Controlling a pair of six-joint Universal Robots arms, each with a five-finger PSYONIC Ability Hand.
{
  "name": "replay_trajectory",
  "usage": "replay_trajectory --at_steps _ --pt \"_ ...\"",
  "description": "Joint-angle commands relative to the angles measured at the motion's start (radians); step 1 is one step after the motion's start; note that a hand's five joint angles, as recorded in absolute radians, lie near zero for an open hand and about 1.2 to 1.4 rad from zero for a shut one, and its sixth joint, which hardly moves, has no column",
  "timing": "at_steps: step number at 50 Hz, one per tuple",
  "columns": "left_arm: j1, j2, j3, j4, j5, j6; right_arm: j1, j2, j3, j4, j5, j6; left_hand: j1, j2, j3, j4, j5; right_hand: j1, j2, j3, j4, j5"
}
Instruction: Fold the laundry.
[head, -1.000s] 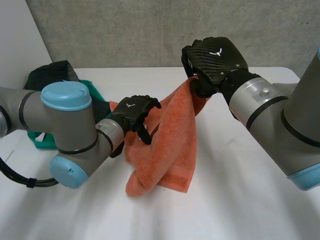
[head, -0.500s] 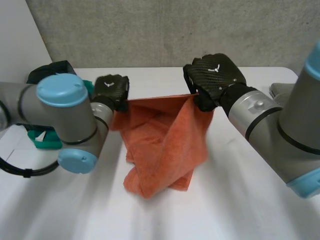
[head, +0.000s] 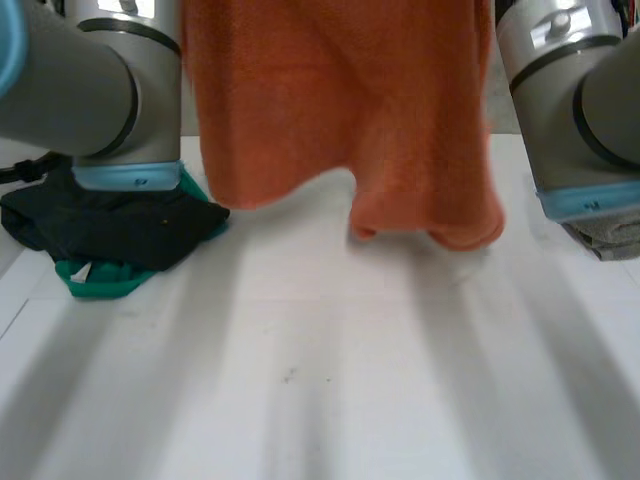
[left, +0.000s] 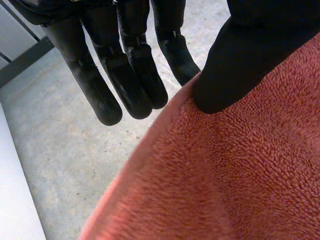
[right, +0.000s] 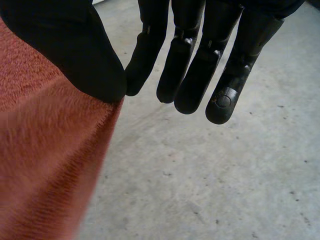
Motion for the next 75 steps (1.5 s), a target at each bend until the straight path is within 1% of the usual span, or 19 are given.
replay_trajectory --at_steps 1,5,8,13,16,17,19,21,25,31,35,39,44,51,52,58,63,69,75 --pt "-0.001 0.149 -0.319 0.034 0.005 -0.005 0.027 -0.12 0.35 0.157 -0.069 0.004 0.245 0.201 0.205 0.198 0.25 0.396 0.224 0.213 0.209 0.238" --pt "-0.001 0.2 -0.487 0.039 0.024 -0.002 0.071 -0.156 0.513 0.263 -0.107 0.016 0.245 0.201 0.205 0.198 0.25 0.396 0.224 0.213 0.209 0.238" --pt "-0.006 0.231 -0.606 0.039 0.067 -0.001 0.085 -0.153 0.59 0.305 -0.113 0.044 0.245 0.201 0.205 0.198 0.25 0.396 0.224 0.213 0.209 0.238" --pt "-0.015 0.246 -0.741 0.04 0.125 0.008 0.096 -0.084 0.655 0.34 -0.107 0.102 0.245 0.201 0.205 0.198 0.25 0.396 0.224 0.213 0.209 0.238" --pt "-0.03 0.251 -0.793 0.032 0.131 0.019 0.085 -0.067 0.648 0.339 -0.106 0.109 0.245 0.201 0.205 0.198 0.25 -0.083 -0.255 -0.266 -0.27 -0.24" --pt "-0.035 0.255 -0.804 0.032 0.133 0.024 0.083 -0.07 0.638 0.336 -0.104 0.109 0.245 0.201 0.205 0.198 0.25 -0.349 -0.521 -0.532 -0.536 -0.506" --pt "-0.047 0.274 -0.826 0.032 0.133 0.041 0.073 -0.075 0.616 0.334 -0.103 0.109 0.245 0.201 0.205 0.198 0.25 -0.501 -0.672 -0.683 -0.687 -0.658" --pt "-0.049 0.287 -0.84 0.031 0.133 0.053 0.03 -0.078 0.58 0.34 -0.098 0.109 0.245 0.201 0.205 0.198 0.25 -0.563 -0.734 -0.745 -0.749 -0.72" --pt "-0.047 0.33 -0.858 0.029 0.131 0.073 -0.076 -0.093 0.535 0.342 -0.099 0.109 0.245 0.201 0.205 0.198 0.25 -0.569 -0.741 -0.752 -0.756 -0.726" --pt "-0.049 0.409 -0.869 0.023 0.133 0.077 -0.147 -0.09 0.446 0.342 -0.113 0.098 0.245 0.201 0.205 0.198 0.25 -0.578 -0.749 -0.76 -0.764 -0.735" --pt "-0.052 0.452 -0.879 0.014 0.133 0.077 -0.185 -0.027 0.334 0.346 -0.124 0.069 0.245 0.201 0.205 0.198 0.25 -0.634 -0.805 -0.816 -0.82 -0.791" --pt "-0.056 0.501 -0.901 -0.009 0.133 0.077 -0.213 0.08 0.211 0.371 -0.173 0.007 0.245 0.201 0.205 0.198 0.25 -0.634 -0.805 -0.816 -0.82 -0.791" --pt "-0.072 0.562 -0.925 -0.03 0.134 0.076 -0.214 0.224 0.089 0.394 -0.285 -0.068 0.245 0.201 0.205 0.198 0.25 -0.631 -0.802 -0.813 -0.817 -0.788" --pt "-0.096 0.645 -0.93 -0.047 0.136 0.076 -0.217 0.399 -0.039 0.391 -0.418 -0.115 0.245 0.201 0.205 0.198 0.25 -0.631 -0.802 -0.813 -0.817 -0.788" --pt "-0.099 0.657 -0.93 -0.053 0.137 0.076 -0.217 0.454 -0.077 0.395 -0.47 -0.137 0.245 0.201 0.205 0.198 0.25 -0.631 -0.802 -0.813 -0.817 -0.788" --pt "-0.101 0.691 -0.927 -0.078 0.151 0.076 -0.203 0.572 -0.145 0.403 -0.619 -0.174 0.245 0.201 0.205 0.198 0.25 -0.634 -0.805 -0.816 -0.82 -0.791" --pt "-0.101 0.697 -0.929 -0.092 0.157 0.076 -0.182 0.626 -0.168 0.42 -0.649 -0.174 0.245 0.201 0.205 0.198 0.25 -0.634 -0.805 -0.816 -0.82 -0.791" --pt "-0.101 0.706 -0.926 -0.096 0.157 0.077 -0.171 0.665 -0.185 0.444 -0.652 -0.177 0.245 0.201 0.205 0.198 0.25 -0.616 -0.788 -0.799 -0.803 -0.773" --pt "-0.101 0.719 -0.91 -0.095 0.157 0.077 -0.17 0.691 -0.188 0.449 -0.635 -0.178 0.245 0.201 0.205 0.198 0.25 -0.443 -0.615 -0.626 -0.63 -0.601"
